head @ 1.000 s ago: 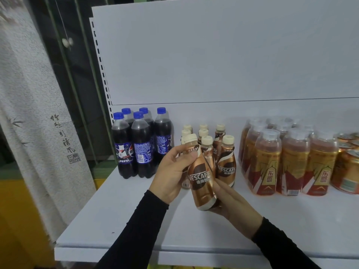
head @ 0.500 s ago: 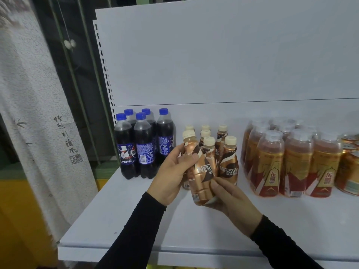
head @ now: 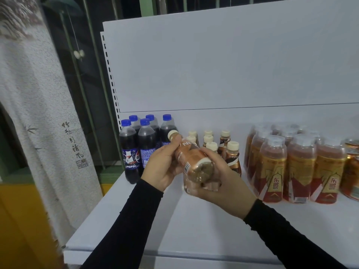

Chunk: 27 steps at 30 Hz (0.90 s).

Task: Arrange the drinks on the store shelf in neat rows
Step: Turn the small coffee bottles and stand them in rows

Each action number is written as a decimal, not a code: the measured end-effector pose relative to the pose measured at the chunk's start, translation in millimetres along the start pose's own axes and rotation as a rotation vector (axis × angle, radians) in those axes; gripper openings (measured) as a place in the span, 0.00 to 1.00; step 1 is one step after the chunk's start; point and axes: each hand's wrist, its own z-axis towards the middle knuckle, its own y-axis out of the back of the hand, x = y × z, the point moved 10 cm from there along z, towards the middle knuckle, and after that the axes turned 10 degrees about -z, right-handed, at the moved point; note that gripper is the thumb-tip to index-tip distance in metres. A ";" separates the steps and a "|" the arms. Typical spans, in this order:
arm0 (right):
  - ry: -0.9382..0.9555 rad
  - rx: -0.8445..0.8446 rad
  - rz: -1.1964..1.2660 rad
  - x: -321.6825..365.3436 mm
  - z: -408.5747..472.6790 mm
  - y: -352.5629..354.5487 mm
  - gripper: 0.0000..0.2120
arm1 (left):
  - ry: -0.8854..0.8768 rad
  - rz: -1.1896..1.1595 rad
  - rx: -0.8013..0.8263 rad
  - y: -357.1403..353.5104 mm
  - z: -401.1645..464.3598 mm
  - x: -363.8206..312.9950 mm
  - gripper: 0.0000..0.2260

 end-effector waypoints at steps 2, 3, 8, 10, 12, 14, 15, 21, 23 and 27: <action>0.033 -0.091 -0.016 8.1 4.6 9.8 0.40 | 0.053 -0.030 -0.032 3.1 1.6 3.3 0.11; 0.057 -0.130 -0.027 13.4 6.6 14.1 0.38 | 0.086 -0.047 -0.034 3.7 2.0 5.9 0.12; 0.117 -0.174 -0.026 28.9 15.3 17.0 0.32 | 0.166 -0.128 -0.026 5.8 3.5 13.6 0.16; 0.110 -0.180 -0.013 28.7 16.3 15.6 0.31 | 0.181 -0.156 -0.038 7.9 2.5 15.1 0.16; 0.117 -0.192 -0.020 28.6 16.4 15.4 0.31 | 0.198 -0.172 -0.044 9.9 2.1 16.6 0.17; 0.134 -0.197 -0.033 29.0 16.3 15.3 0.30 | 0.215 -0.182 -0.046 11.0 2.2 18.6 0.17; 0.139 -0.195 -0.037 28.7 16.6 15.0 0.30 | 0.219 -0.188 -0.044 11.4 2.7 19.4 0.17; 0.086 -0.113 -0.012 19.6 12.7 12.4 0.31 | 0.204 -0.135 -0.016 9.6 6.6 18.0 0.18; -0.020 -0.033 0.064 4.0 8.6 7.0 0.36 | 0.134 -0.088 -0.014 8.8 6.0 10.2 0.15; -0.140 0.062 0.107 -17.3 3.0 -0.2 0.30 | -0.065 0.078 0.170 -11.2 1.4 -3.2 0.21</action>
